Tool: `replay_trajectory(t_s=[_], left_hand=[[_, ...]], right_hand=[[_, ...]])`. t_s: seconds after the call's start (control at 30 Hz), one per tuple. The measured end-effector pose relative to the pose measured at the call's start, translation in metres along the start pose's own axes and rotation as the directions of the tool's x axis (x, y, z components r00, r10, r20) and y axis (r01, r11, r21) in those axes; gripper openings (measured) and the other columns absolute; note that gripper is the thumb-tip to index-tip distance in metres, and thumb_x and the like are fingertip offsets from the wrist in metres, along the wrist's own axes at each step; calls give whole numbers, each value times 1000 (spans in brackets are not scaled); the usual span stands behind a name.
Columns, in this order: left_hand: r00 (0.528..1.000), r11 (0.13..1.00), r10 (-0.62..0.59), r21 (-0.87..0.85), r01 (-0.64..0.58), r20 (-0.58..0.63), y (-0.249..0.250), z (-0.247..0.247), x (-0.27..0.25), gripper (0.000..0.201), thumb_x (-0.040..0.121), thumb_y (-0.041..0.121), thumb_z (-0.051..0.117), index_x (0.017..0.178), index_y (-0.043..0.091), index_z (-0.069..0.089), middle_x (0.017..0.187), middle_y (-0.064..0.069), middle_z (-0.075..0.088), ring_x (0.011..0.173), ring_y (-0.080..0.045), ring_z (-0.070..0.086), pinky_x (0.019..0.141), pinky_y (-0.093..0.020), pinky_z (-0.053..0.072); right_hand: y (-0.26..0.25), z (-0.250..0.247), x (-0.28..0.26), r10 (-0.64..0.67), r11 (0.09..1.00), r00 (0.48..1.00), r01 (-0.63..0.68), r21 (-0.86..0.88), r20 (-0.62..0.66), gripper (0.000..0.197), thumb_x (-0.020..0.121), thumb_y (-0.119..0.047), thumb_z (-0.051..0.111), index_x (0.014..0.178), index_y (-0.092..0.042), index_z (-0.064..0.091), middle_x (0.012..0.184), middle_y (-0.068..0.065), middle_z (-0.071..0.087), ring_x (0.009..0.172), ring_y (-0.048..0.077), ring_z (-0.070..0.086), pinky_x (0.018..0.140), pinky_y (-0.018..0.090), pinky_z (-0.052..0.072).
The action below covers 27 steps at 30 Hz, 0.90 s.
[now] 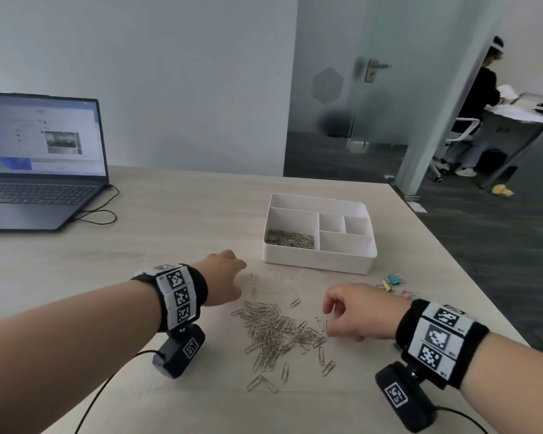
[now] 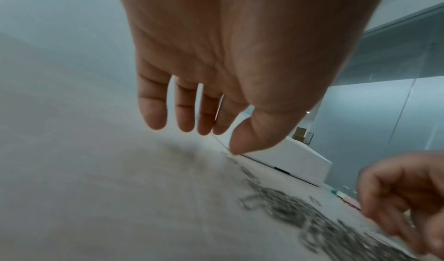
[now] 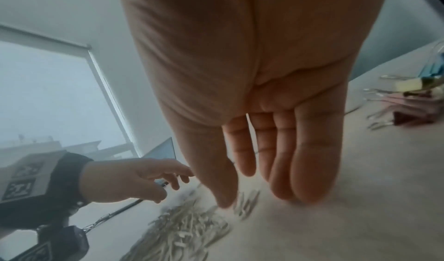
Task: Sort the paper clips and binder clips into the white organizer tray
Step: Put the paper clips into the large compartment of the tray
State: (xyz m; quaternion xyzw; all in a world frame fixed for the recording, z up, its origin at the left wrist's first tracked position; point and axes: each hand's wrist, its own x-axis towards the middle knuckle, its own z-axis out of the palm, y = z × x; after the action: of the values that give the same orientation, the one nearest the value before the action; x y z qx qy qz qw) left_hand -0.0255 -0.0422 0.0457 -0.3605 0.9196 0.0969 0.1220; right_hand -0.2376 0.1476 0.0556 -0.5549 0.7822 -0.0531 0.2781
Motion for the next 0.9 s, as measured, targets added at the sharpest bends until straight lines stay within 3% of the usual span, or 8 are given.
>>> replay_trajectory(t_s=[0.2, 0.33, 0.47, 0.53, 0.63, 0.77, 0.83, 0.9], left_hand=[[983, 987, 143, 54, -149, 113, 30, 15, -9, 47, 92, 24, 49, 139, 23, 51, 141, -1, 39, 130, -26, 41, 107, -43, 41], [970, 976, 215, 15, -218, 112, 38, 16, -10, 43, 93, 18, 48, 135, 20, 56, 139, -1, 45, 129, -23, 46, 108, -40, 41], [990, 990, 140, -2, -140, 15, 32, 10, -4, 66, 91, 17, 51, 154, 23, 31, 156, 1, 28, 141, -26, 33, 111, -45, 38], [992, 992, 120, 23, -121, 38, 30, 10, 1, 71, 91, 15, 49, 156, 25, 23, 161, 3, 21, 143, -27, 27, 112, -47, 37], [980, 979, 174, 89, -183, 98, 32, 14, 0, 67, 92, 17, 47, 154, 32, 27, 159, 4, 24, 141, -28, 29, 112, -48, 37], [942, 941, 309, 101, -323, 128, 37, 21, -18, 57, 91, 27, 46, 147, 36, 40, 148, 2, 35, 133, -27, 38, 111, -46, 38], [931, 935, 346, 42, -353, 112, 38, 20, -27, 54, 87, 37, 45, 141, 37, 46, 142, 4, 41, 130, -23, 44, 110, -43, 39], [945, 946, 321, 30, -324, 66, 36, 18, -31, 59, 86, 49, 52, 143, 37, 42, 140, 7, 42, 127, -20, 49, 105, -41, 44]], right_hand=[[-18, 25, 10, -111, 994, 994, 111, -12, -15, 26, 83, -25, 74, 109, -25, 72, 93, -14, 64, 79, 3, 61, 65, 11, 48], [-27, 24, 18, -186, 982, 982, 186, 9, -31, 24, 88, -23, 68, 112, -23, 72, 100, -9, 65, 77, 1, 59, 65, 9, 43], [-23, 13, 30, -191, 980, 971, 180, -88, -145, 36, 94, -20, 54, 129, -23, 64, 128, -4, 54, 108, 11, 52, 93, 19, 38], [-21, 15, 34, -184, 975, 979, 171, -142, -87, 44, 96, -20, 51, 139, -22, 57, 139, -1, 46, 126, 17, 46, 110, 26, 34], [-20, 24, 27, -231, 938, 973, 225, -264, 10, 51, 96, -20, 48, 146, -25, 50, 143, 0, 42, 135, 22, 36, 117, 34, 29], [-20, 28, 3, -343, 892, 933, 359, -274, 105, 52, 95, -24, 53, 146, -27, 50, 138, -3, 44, 128, 17, 40, 112, 34, 36], [-17, 21, -6, -359, 899, 924, 380, -216, 131, 54, 92, -38, 64, 144, -31, 51, 127, -9, 45, 111, 9, 48, 98, 26, 42], [-12, 13, -11, -308, 922, 939, 334, -195, 154, 71, 81, -52, 75, 144, -36, 46, 117, -14, 45, 93, 2, 48, 78, 19, 40]])
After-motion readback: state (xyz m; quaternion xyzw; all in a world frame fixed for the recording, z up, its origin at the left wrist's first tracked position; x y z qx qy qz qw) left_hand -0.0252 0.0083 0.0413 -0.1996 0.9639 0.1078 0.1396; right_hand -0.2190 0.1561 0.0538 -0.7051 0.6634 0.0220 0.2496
